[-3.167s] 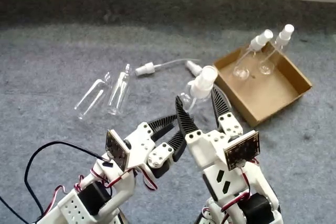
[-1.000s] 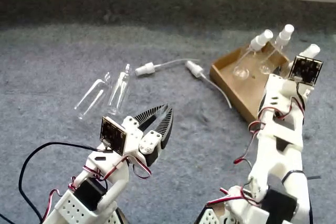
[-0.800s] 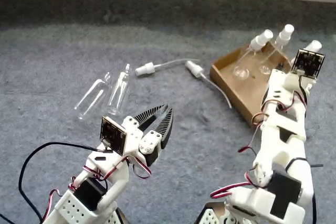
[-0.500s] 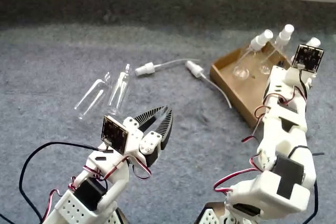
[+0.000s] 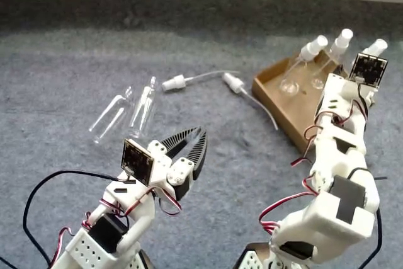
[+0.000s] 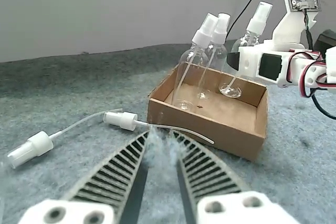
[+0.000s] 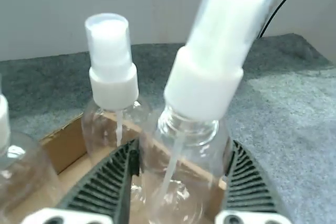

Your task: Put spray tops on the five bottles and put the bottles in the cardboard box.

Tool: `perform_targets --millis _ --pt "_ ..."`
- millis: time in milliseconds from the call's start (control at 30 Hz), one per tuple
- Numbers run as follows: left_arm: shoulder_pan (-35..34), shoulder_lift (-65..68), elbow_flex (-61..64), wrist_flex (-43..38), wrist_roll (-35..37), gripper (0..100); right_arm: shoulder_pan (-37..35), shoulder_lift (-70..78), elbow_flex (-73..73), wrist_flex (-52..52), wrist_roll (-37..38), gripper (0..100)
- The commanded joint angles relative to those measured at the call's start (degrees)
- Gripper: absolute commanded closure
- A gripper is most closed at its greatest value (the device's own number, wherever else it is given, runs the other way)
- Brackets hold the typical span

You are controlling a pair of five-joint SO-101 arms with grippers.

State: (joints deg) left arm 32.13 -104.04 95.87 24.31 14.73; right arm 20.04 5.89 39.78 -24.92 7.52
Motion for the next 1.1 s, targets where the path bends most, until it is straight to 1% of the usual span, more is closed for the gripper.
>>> perform_targets --millis 0,467,667,1067 --pt "-0.57 -0.57 1.19 0.18 -0.53 99 0.57 0.31 -3.03 -3.21 -0.26 87.2" --pt "-0.57 -0.57 1.19 0.18 -0.53 99 0.66 6.46 -3.3 -3.03 -0.18 86.7" --pt "-0.57 -0.57 1.19 0.18 -0.53 99 0.31 6.2 -3.12 -3.03 -0.09 79.7" --pt "-0.57 -0.57 1.19 0.18 -0.53 99 0.31 5.93 -2.95 -2.95 -0.09 79.2"
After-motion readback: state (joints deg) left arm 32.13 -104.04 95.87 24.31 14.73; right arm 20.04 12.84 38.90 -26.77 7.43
